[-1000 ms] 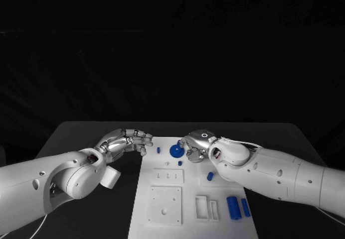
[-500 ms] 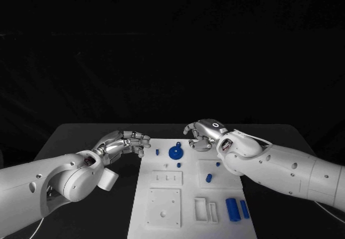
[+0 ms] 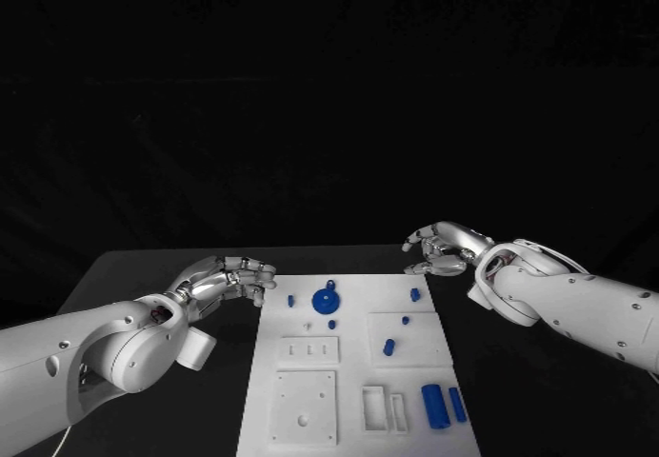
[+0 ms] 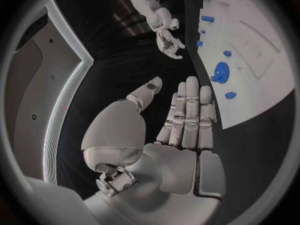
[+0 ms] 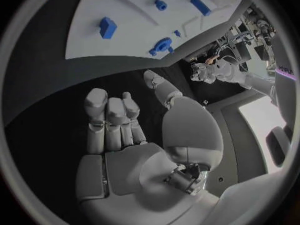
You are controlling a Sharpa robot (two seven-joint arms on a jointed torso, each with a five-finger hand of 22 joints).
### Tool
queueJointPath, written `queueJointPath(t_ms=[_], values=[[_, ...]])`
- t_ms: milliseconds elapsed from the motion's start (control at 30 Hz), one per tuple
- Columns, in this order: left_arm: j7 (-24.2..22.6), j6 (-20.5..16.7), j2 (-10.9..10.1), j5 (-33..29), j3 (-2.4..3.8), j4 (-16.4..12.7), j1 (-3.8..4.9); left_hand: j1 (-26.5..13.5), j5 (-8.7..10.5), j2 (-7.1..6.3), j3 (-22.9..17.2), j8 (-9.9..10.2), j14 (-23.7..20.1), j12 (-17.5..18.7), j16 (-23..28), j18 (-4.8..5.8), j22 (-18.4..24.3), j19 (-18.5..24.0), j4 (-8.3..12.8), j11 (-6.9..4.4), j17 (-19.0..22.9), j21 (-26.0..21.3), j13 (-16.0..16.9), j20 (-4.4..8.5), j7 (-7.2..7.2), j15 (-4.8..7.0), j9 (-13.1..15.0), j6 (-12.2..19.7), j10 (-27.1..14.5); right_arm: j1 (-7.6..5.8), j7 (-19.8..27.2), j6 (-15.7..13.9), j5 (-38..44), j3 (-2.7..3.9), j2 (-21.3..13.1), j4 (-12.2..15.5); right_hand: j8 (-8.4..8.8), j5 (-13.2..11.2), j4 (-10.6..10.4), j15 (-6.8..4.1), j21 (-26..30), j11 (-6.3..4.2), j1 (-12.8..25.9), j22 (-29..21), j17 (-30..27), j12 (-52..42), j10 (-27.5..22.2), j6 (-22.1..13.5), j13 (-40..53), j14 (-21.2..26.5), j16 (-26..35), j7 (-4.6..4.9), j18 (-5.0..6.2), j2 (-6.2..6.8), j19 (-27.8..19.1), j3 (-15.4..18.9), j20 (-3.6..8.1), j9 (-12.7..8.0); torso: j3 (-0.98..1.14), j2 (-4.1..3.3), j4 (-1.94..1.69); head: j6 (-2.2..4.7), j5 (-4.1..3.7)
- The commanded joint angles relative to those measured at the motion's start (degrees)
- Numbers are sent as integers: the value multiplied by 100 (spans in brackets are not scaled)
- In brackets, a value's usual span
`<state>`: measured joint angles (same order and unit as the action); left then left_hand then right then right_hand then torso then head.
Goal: Assemble the parts on the task board
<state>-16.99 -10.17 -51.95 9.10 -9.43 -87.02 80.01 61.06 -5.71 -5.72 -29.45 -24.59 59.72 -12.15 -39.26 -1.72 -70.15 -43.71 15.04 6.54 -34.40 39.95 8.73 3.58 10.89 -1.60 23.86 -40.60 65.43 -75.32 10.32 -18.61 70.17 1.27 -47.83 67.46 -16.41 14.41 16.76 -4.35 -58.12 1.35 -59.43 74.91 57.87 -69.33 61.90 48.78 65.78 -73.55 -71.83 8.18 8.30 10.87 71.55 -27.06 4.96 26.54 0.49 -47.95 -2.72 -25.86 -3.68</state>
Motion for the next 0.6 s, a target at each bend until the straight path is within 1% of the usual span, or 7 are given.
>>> queueJointPath(t_ms=[33,133,200,300,433,533,600], values=[[-86,115,13,30,-2,29,2,40,14,19,2,-21,-8,-32,-18,-102,6,0,33,-4,8,27,6,53,42,16,6,-36,30,79,290,360,-347,-1,-64,-100,-4,-85,-5,-4,28,58,-114,107,12,25,-118,55,-8,43,42,27,670,2,-60,143,-17,-2,54,33,55,-3,9],[-88,116,8,31,-4,40,0,39,15,16,4,-19,-9,-32,-18,-101,6,1,35,-3,9,28,7,54,43,16,6,-31,23,167,292,374,-347,-1,-93,-175,6,-119,-3,-4,32,59,-176,104,16,19,-128,50,-14,47,44,27,670,-1,-76,215,-30,-9,82,42,73,37,14],[-92,127,10,31,-5,56,-1,38,14,15,7,-11,-11,-25,-17,-100,8,1,39,6,11,29,5,57,48,17,3,-16,-7,236,292,400,-340,-1,-77,-244,20,-120,-3,-2,34,61,-201,103,18,17,-133,33,-17,49,46,29,670,-3,-82,249,-36,-17,106,45,86,27,34],[-96,129,6,31,-6,55,-1,39,13,18,7,-5,-13,-18,-16,-98,11,2,44,18,13,32,3,59,52,16,3,-5,-40,353,305,401,-318,-1,-12,-362,27,-115,-3,0,35,63,-231,101,20,15,-139,29,-21,52,48,31,670,-6,-88,278,-42,-22,128,52,99,11,58],[-104,137,14,31,-7,60,-3,44,11,18,7,0,-16,-6,-15,-96,14,5,53,36,16,34,0,60,57,14,2,7,-90,482,312,425,-227,-1,82,-503,61,-74,-1,-5,45,57,-368,96,24,9,-151,-14,-31,58,53,24,670,-2,-102,309,-51,-43,141,43,102,7,65],[-103,135,19,32,-8,60,-5,48,11,17,6,2,-18,0,-15,-95,16,7,59,44,18,35,-2,60,59,12,3,12,-114,547,310,470,-212,-1,142,-617,83,-87,0,-24,53,36,-557,94,28,7,-167,-46,-38,66,58,1,670,44,-118,304,-58,-58,133,39,87,-27,58],[-101,136,21,32,-9,61,-6,48,11,16,7,2,-18,2,-15,-94,17,9,61,47,19,35,-3,59,59,12,3,13,-123,581,308,475,-187,-1,159,-662,86,-84,1,-27,56,33,-601,94,29,8,-174,-47,-41,70,61,0,670,46,-123,305,-64,-61,121,40,83,-31,40]])
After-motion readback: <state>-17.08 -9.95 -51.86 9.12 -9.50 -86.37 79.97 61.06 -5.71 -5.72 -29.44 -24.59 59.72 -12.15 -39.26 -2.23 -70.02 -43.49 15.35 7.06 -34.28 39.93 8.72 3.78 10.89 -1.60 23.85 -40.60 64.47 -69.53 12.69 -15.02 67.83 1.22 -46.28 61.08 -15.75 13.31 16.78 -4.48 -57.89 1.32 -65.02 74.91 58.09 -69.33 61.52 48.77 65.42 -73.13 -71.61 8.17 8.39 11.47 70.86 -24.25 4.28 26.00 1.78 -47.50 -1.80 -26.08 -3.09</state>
